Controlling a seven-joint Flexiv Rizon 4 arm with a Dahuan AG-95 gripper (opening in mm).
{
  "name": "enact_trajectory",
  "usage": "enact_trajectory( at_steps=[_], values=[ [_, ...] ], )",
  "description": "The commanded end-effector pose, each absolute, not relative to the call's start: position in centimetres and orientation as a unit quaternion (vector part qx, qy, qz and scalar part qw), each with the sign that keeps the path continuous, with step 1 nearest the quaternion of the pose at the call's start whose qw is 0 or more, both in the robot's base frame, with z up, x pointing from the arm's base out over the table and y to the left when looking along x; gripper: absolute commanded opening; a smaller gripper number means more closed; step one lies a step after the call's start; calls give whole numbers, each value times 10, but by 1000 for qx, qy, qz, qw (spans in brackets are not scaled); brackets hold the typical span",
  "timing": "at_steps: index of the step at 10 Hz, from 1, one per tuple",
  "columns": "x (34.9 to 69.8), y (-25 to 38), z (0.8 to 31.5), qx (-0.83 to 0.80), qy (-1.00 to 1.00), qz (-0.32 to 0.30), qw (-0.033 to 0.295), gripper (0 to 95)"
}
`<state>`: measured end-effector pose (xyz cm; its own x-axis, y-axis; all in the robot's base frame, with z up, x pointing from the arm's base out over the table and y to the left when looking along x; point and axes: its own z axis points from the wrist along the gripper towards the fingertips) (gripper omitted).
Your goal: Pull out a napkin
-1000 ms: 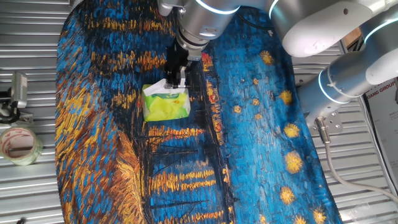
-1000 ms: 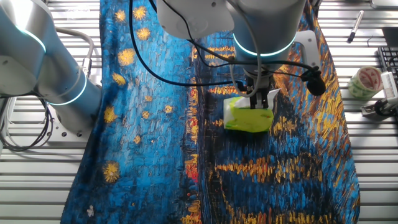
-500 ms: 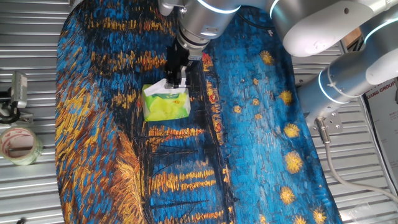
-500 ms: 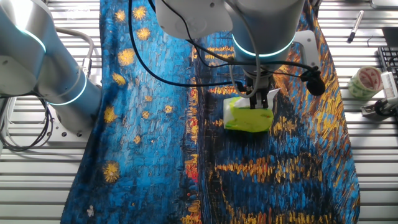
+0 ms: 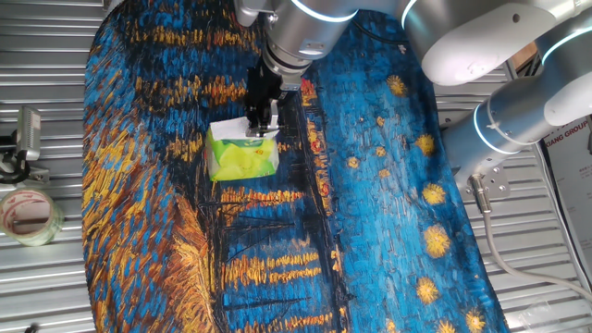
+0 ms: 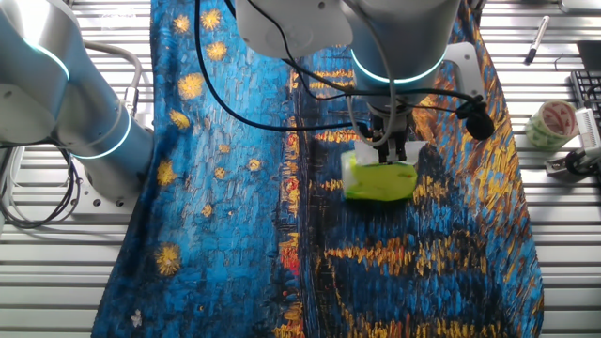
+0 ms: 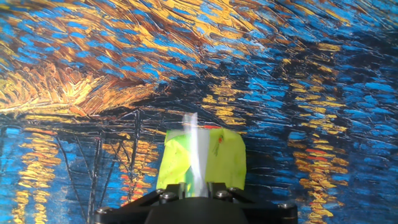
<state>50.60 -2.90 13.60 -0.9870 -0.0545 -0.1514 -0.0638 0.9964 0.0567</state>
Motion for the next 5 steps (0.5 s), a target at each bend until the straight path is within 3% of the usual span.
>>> enact_trajectory(
  at_steps=[1, 4, 5],
  values=[
    [506, -29, 136, -31, 996, 30, 76, 380],
    [505, -29, 137, -35, 996, 30, 77, 380],
    [505, -29, 137, -36, 996, 30, 78, 570]
  ],
)
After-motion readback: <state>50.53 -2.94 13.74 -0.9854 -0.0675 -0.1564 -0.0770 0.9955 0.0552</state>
